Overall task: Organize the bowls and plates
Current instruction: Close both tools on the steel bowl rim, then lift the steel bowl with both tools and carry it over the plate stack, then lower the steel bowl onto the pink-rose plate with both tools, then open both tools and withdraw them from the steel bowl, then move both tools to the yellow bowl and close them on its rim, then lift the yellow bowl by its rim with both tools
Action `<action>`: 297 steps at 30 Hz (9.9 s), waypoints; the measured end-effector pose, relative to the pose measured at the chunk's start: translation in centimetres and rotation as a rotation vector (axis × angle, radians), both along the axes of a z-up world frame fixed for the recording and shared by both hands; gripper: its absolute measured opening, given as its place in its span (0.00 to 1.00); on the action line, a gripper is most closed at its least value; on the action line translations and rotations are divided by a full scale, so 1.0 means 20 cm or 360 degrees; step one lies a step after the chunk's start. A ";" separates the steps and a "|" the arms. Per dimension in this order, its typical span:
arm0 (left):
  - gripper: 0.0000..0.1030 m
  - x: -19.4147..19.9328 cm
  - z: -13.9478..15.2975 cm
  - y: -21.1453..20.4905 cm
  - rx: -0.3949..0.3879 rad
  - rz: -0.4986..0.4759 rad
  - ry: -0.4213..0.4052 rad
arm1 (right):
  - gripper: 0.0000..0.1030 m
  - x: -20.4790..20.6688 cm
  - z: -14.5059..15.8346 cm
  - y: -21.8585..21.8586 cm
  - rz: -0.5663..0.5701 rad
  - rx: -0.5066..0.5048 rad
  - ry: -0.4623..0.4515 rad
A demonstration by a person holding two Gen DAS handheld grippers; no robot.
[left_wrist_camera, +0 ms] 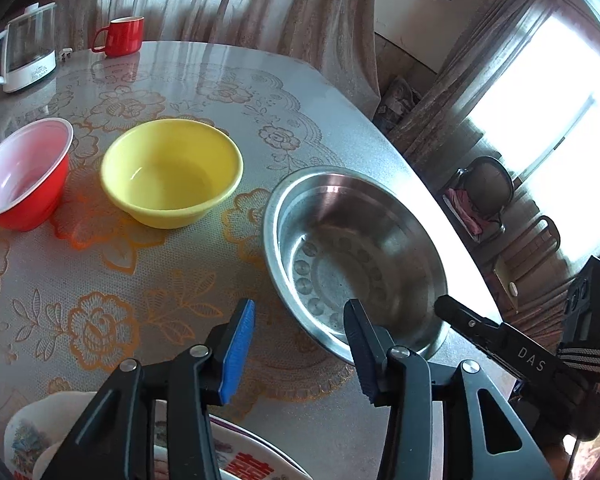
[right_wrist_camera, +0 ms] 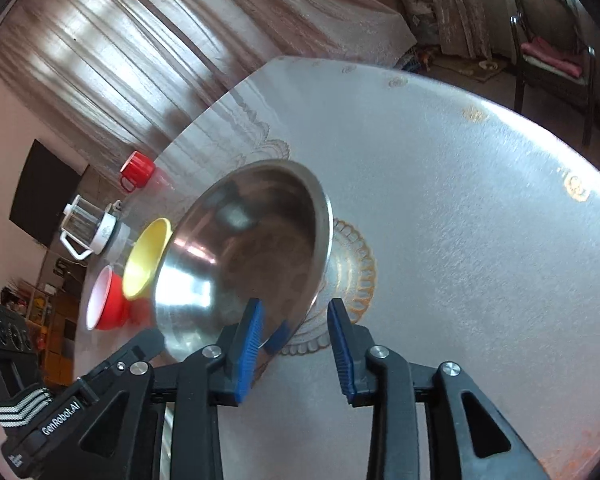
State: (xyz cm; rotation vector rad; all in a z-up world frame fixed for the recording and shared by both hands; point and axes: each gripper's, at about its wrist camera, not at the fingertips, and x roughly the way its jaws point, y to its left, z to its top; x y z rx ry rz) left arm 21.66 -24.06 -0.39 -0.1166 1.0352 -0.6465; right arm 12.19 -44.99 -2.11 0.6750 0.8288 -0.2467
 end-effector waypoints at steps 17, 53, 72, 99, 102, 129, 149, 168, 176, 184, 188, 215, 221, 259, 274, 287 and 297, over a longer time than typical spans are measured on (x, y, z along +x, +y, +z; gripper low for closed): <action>0.17 0.07 -0.05 -0.05 0.0069 -0.0030 0.0020 | 0.09 0.20 0.01 -0.01 -0.0031 -0.0300 0.0037; 0.17 -0.54 0.09 0.10 0.0020 -0.0176 -0.0347 | 0.11 -0.32 -0.13 0.01 -0.0085 0.0239 -0.0036; 0.18 -0.61 0.07 0.19 -0.0017 -0.0172 -0.0346 | 0.11 -0.47 -0.12 0.04 -0.0035 0.0210 -0.0079; 0.18 -0.60 0.24 0.61 -0.0266 -0.0029 -0.0393 | 0.10 -0.40 0.06 0.23 0.0182 0.0192 -0.0243; 0.18 -0.60 0.26 0.71 -0.0284 0.0018 -0.0412 | 0.10 -0.36 0.12 0.30 0.0258 0.0181 -0.0279; 0.20 -0.76 0.02 1.12 -0.0306 0.0179 -0.0209 | 0.10 -0.22 0.07 0.76 0.0655 0.0039 -0.0091; 0.24 -0.81 -0.01 1.14 -0.0240 0.0193 -0.0199 | 0.16 -0.23 0.03 0.77 0.0670 0.0069 -0.0085; 0.24 -0.80 0.06 1.22 -0.0074 0.0343 -0.0323 | 0.19 -0.24 0.05 0.78 0.0663 -0.0045 -0.0111; 0.24 -0.73 0.03 1.28 0.0037 0.0497 -0.0277 | 0.20 -0.25 0.11 0.73 0.0629 -0.0048 -0.0177; 0.24 -0.65 0.01 1.32 0.0179 0.0592 -0.0322 | 0.20 -0.21 0.15 0.71 0.0641 -0.0076 -0.0206; 0.24 -0.61 0.02 1.31 0.0255 0.0591 -0.0368 | 0.20 -0.17 0.13 0.68 0.0644 -0.0050 -0.0186; 0.30 -0.28 0.08 1.04 0.0516 0.0292 -0.0451 | 0.20 0.22 0.04 0.49 0.0753 -0.0167 -0.0131; 0.30 -0.11 0.11 1.01 0.0452 0.0273 -0.0370 | 0.20 0.35 0.02 0.46 0.0761 -0.0182 -0.0104; 0.30 0.43 0.03 0.44 0.0275 -0.0152 -0.0120 | 0.11 0.77 -0.07 0.45 0.0833 -0.0073 0.0104; 0.30 0.49 -0.05 0.35 0.0263 -0.0303 0.0111 | 0.13 0.64 -0.09 0.40 0.0748 0.0086 -0.0050; 0.30 0.43 -0.06 0.35 0.0245 -0.0298 0.0188 | 0.22 0.57 -0.11 0.35 0.0704 0.0180 -0.0046; 0.22 0.43 -0.04 0.31 0.0269 -0.0224 0.0144 | 0.12 0.52 -0.11 0.34 0.0651 0.0158 -0.0078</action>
